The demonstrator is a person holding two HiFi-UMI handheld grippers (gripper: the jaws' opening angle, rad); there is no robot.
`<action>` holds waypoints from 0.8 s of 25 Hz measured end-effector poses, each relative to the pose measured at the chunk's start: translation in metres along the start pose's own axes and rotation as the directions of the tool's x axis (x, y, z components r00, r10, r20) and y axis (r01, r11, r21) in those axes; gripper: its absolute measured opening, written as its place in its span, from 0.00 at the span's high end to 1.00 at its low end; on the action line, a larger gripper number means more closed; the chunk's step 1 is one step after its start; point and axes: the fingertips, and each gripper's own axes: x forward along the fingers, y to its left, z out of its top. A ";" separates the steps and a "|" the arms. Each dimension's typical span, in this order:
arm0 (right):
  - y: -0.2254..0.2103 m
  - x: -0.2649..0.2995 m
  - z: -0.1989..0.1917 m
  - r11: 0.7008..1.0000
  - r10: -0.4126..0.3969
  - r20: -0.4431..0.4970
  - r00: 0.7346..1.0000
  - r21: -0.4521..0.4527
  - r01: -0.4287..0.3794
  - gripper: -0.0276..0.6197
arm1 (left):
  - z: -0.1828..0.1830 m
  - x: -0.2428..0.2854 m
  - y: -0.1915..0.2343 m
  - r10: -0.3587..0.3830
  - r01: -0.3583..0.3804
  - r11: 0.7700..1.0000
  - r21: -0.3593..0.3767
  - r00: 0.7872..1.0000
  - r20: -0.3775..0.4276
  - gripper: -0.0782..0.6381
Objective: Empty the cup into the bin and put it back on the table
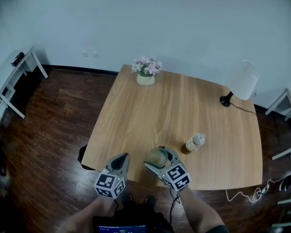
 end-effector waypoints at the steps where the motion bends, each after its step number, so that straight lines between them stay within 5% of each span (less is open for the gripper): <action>1: 0.002 -0.003 0.008 1.000 0.011 0.008 1.000 0.000 -0.011 0.35 | 0.013 -0.003 0.001 0.007 -0.007 1.000 -0.002 0.999 0.031 0.90; 9: 0.010 -0.028 0.073 0.999 -0.003 0.054 0.999 -0.043 0.006 0.35 | 0.087 -0.033 0.000 0.011 -0.022 0.998 0.055 0.981 0.194 0.90; 15: 0.012 -0.046 0.111 0.999 0.000 0.055 0.998 -0.044 0.003 0.35 | 0.141 -0.068 -0.004 0.001 0.000 1.000 -0.003 0.942 0.335 0.90; 20: 0.016 -0.063 0.150 0.999 0.003 0.079 0.997 -0.051 0.001 0.35 | 0.182 -0.089 -0.007 -0.014 -0.020 0.997 0.080 0.916 0.402 0.90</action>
